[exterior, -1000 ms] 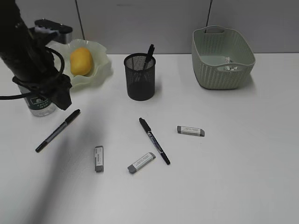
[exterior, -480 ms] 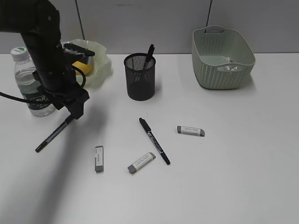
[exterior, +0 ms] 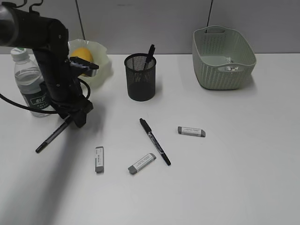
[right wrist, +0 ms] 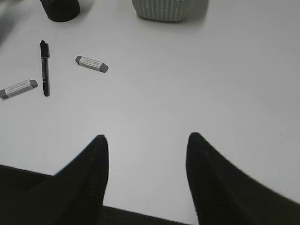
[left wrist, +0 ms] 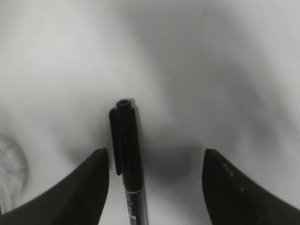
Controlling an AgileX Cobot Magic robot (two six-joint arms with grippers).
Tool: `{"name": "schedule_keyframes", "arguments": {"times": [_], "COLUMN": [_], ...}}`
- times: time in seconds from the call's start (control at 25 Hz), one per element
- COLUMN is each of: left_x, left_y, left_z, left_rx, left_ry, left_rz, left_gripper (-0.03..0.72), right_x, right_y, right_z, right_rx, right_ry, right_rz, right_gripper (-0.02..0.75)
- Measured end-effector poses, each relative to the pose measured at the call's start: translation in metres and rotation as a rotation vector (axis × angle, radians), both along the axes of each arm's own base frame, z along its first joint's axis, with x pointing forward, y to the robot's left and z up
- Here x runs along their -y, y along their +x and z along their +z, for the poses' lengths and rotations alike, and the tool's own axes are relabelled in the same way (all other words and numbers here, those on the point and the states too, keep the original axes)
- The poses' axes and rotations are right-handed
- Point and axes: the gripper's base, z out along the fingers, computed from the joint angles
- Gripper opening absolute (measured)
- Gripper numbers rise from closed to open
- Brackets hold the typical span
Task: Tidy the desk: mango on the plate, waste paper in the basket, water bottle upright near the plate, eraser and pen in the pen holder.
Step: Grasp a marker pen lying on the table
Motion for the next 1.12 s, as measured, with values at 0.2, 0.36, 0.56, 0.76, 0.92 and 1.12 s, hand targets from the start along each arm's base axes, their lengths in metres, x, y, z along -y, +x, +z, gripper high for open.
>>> {"name": "schedule_keyframes", "arguments": {"times": [0.2, 0.36, 0.56, 0.76, 0.92, 1.12], "left_x": [0.000, 0.000, -0.002, -0.003, 0.003, 0.018], "left_y": [0.002, 0.003, 0.005, 0.005, 0.003, -0.001], "left_z": [-0.010, -0.010, -0.010, -0.010, -0.006, 0.027], "left_rx": [-0.012, -0.008, 0.003, 0.004, 0.013, 0.111], "left_ry": [0.006, 0.009, 0.015, 0.017, 0.008, -0.051], "left_rz": [-0.001, -0.004, -0.004, -0.005, -0.014, -0.036], "left_gripper": [0.451, 0.386, 0.162, 0.127, 0.127, 0.127], "right_x": [0.000, 0.000, 0.000, 0.000, 0.000, 0.000], "right_y": [0.000, 0.000, 0.000, 0.000, 0.001, 0.001], "right_z": [0.000, 0.000, 0.000, 0.000, -0.001, -0.001], "right_rx": [0.001, 0.002, 0.002, 0.001, -0.001, 0.001], "right_ry": [0.000, 0.000, 0.000, 0.000, -0.001, 0.000], "right_rz": [0.000, 0.000, 0.000, 0.000, 0.000, 0.000], "right_gripper": [0.428, 0.428, 0.428, 0.428, 0.428, 0.428]}}
